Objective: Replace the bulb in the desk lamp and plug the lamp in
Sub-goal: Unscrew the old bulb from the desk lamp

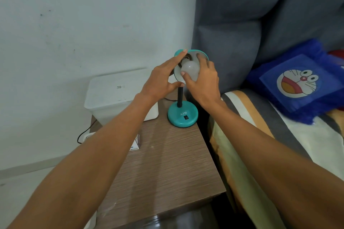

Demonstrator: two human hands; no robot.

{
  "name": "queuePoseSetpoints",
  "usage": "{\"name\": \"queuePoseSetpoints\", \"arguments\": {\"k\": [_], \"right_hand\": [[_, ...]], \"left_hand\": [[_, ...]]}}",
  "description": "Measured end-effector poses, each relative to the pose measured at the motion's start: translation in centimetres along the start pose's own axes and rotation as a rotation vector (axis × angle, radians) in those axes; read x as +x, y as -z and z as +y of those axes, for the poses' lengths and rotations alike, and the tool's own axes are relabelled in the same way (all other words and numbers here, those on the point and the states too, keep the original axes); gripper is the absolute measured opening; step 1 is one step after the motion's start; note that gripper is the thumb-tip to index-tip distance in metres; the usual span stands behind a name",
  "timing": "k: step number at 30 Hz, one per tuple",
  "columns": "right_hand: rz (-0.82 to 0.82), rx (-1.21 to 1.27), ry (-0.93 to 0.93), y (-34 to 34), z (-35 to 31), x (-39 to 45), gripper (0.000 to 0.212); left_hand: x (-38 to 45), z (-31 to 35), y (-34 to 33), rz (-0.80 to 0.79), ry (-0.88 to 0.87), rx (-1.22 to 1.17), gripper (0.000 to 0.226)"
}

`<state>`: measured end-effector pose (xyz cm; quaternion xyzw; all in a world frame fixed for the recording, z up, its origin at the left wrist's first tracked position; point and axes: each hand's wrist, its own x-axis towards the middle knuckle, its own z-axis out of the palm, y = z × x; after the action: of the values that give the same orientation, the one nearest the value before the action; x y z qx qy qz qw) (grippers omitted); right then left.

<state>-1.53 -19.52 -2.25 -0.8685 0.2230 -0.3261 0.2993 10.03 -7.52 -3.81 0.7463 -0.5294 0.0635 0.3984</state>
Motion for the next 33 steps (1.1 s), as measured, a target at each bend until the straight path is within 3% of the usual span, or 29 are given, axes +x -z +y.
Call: {"name": "queuePoseSetpoints", "arguments": {"k": [4,6,11,18,23,29,33], "right_hand": [[-0.037,-0.058,-0.012,0.1,-0.3,0.8,0.056],[-0.070,-0.116,0.045,0.1,-0.5,0.7,0.062],[0.022,-0.015,-0.008,-0.3,-0.7,0.3,0.060],[-0.022,-0.048,0.033,-0.2,-0.8,0.6,0.059],[0.006,-0.019,-0.111,-0.6,-0.8,0.5,0.061],[-0.026,-0.084,-0.014,-0.3,-1.0,0.5,0.064],[0.006,0.025,-0.133,-0.7,-1.3,0.5,0.062]], "left_hand": [[-0.1,0.0,-0.1,0.005,0.004,0.002,0.101],[-0.1,0.1,-0.1,0.004,0.008,0.002,0.101],[0.0,0.0,-0.1,0.015,0.006,0.002,0.098],[-0.1,0.1,-0.1,0.014,0.012,0.000,0.100],[-0.2,0.0,-0.2,0.012,0.014,-0.008,0.101],[0.0,0.2,-0.1,0.010,0.017,0.000,0.100],[0.0,0.1,-0.3,0.016,0.012,-0.002,0.099]]}}
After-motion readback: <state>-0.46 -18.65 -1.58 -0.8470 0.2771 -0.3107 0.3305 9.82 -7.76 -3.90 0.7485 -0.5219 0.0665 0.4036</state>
